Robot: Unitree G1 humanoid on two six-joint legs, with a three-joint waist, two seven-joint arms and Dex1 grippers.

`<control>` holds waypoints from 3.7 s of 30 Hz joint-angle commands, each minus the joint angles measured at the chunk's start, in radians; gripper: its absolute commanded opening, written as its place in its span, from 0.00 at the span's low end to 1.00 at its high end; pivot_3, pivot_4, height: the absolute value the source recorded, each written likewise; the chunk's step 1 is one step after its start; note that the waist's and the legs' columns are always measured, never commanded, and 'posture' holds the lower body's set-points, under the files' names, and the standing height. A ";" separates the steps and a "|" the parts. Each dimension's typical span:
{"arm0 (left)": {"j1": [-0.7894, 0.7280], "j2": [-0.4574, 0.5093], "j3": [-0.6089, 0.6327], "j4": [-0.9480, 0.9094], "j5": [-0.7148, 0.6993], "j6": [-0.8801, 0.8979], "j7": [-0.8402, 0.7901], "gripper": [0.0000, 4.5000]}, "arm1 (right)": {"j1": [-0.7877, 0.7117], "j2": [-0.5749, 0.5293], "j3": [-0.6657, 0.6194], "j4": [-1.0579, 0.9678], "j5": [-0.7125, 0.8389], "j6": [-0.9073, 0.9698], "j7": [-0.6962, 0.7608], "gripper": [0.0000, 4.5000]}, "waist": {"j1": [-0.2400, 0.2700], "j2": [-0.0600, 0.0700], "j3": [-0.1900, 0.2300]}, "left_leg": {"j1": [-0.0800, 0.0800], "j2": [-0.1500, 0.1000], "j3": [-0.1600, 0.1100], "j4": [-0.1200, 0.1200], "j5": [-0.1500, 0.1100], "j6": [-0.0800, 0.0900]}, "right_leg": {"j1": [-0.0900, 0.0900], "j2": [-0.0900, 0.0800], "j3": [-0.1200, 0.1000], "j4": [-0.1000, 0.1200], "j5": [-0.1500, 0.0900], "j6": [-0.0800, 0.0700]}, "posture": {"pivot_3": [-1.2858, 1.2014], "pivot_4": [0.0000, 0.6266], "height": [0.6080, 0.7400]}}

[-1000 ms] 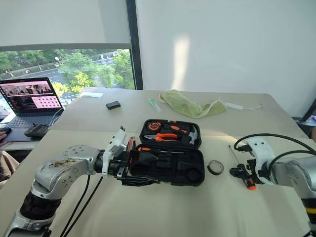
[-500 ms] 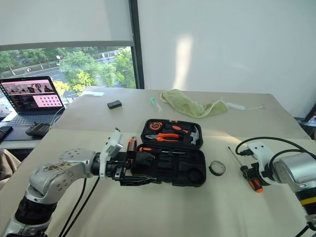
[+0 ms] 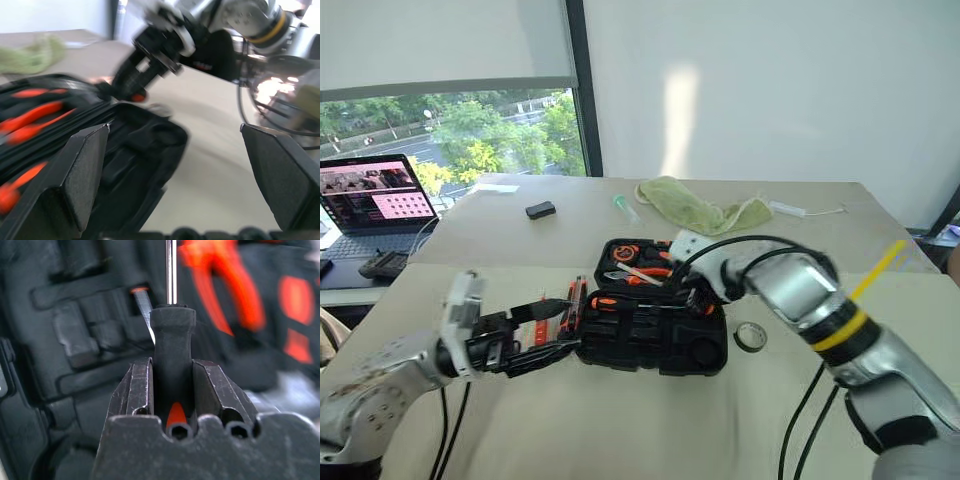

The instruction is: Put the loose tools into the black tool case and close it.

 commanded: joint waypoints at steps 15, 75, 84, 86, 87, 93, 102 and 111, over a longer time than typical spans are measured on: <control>0.203 0.030 0.101 -0.109 0.014 -0.097 0.056 1.00 | -0.049 0.086 0.046 0.182 -0.261 -0.249 0.322 0.18 | 0.000 0.000 0.000 | 0.002 0.000 0.000 -0.002 0.000 0.000 | 0.001 -0.002 -0.002 0.000 0.000 -0.001 | 0.52 0.24 1.00; 0.190 0.029 0.014 -0.088 0.067 -0.158 0.079 1.00 | -0.057 0.213 -0.056 0.415 -0.454 -0.366 0.429 0.18 | -0.022 0.001 0.000 | 0.006 0.002 0.000 -0.003 0.002 -0.005 | 0.002 0.001 -0.001 0.002 0.003 -0.005 | 0.52 0.24 1.00; 0.211 0.023 0.014 -0.094 0.074 -0.172 0.080 1.00 | -0.068 0.261 -0.059 0.431 -0.472 -0.402 0.443 0.18 | -0.029 0.001 0.000 | 0.010 0.002 0.000 -0.004 0.002 -0.005 | 0.002 0.000 0.000 0.008 0.002 -0.008 | 0.52 0.24 1.00; 0.218 0.022 0.014 -0.095 0.074 -0.177 0.081 1.00 | -0.074 0.273 -0.063 0.442 -0.475 -0.407 0.443 0.18 | -0.032 0.001 0.000 | 0.011 0.003 0.000 -0.004 0.002 -0.005 | 0.002 0.000 0.000 0.010 0.001 -0.009 | 0.52 0.24 1.00; 0.222 0.022 0.014 -0.096 0.074 -0.180 0.081 1.00 | -0.078 0.280 -0.065 0.450 -0.477 -0.410 0.441 0.18 | -0.034 0.001 0.000 | 0.011 0.003 0.000 -0.004 0.002 -0.005 | 0.002 0.000 0.000 0.010 0.001 -0.010 | 0.52 0.24 1.00; 0.227 0.024 0.009 -0.121 0.062 -0.169 0.104 1.00 | -0.101 0.323 -0.075 0.492 -0.485 -0.434 0.426 0.18 | -0.046 0.001 0.000 | 0.013 0.006 0.000 -0.006 0.002 -0.005 | 0.002 -0.001 0.000 0.013 0.000 -0.012 | 0.52 0.24 1.00; 0.174 0.041 0.000 -0.172 0.020 -0.097 0.184 1.00 | -0.107 0.362 -0.090 0.516 -0.485 -0.471 0.424 0.55 | -0.050 0.001 0.000 | 0.015 0.011 0.000 -0.007 0.002 -0.009 | 0.001 0.003 0.000 0.015 0.000 -0.017 | 0.52 0.24 1.00; 0.133 0.050 -0.014 -0.174 -0.001 -0.062 0.227 1.00 | 0.005 0.288 -0.265 0.207 -0.349 -0.361 0.439 0.73 | -0.044 0.001 0.001 | 0.017 0.013 0.000 -0.020 0.006 -0.015 | -0.002 0.005 0.000 0.014 -0.002 -0.022 | 0.52 0.24 1.00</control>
